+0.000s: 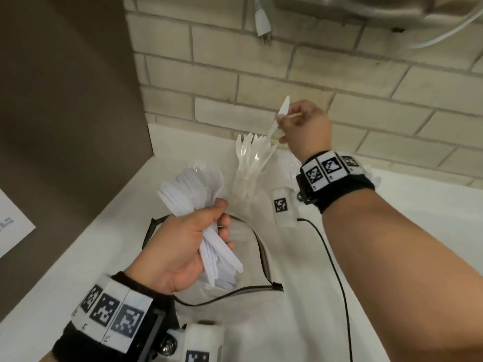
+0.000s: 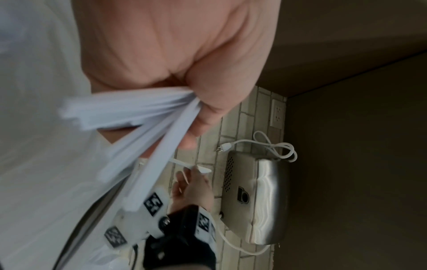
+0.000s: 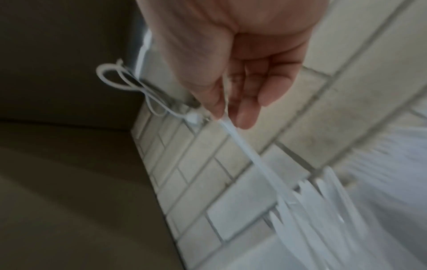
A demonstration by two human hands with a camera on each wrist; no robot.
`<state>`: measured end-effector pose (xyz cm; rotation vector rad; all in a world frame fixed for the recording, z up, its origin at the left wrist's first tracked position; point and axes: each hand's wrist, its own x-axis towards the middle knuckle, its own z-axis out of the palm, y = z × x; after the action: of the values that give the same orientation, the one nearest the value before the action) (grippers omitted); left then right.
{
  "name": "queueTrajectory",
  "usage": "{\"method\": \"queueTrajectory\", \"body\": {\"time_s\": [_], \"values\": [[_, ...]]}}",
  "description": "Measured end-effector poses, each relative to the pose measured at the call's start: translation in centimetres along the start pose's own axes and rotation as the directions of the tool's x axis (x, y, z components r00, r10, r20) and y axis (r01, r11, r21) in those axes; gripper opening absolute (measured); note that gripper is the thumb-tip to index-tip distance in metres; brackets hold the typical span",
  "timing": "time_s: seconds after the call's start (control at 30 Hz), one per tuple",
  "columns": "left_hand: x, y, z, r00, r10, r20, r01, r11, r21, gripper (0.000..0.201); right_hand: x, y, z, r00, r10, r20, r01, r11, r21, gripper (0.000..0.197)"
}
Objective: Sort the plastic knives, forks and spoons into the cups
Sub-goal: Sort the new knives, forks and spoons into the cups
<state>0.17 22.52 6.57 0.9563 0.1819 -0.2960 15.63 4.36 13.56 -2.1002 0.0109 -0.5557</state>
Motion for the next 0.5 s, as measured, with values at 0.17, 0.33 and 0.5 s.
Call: {"method": "queueTrajectory", "body": {"time_s": [0.17,0.33,0.5], "values": [[0.4,-0.3,0.4,0.999,-0.018,0.03,0.018,1.0,0.005,0.009,1.3,3.3,4.2,0.973,0.139,0.184,-0.117,0.985,-0.125,0.007],[0.5,-0.5,0.8,0.997,-0.048,0.063,0.048,0.999,0.006,0.013,1.2,4.1,3.3,0.954,0.242,0.177,-0.203,0.956,-0.211,0.027],[-0.2,-0.5,1.1,0.969,-0.107,0.223,0.117,0.993,-0.029,0.022,-3.0,0.5,-1.7,0.97,0.13,0.207,-0.133,0.991,0.001,0.011]]}}
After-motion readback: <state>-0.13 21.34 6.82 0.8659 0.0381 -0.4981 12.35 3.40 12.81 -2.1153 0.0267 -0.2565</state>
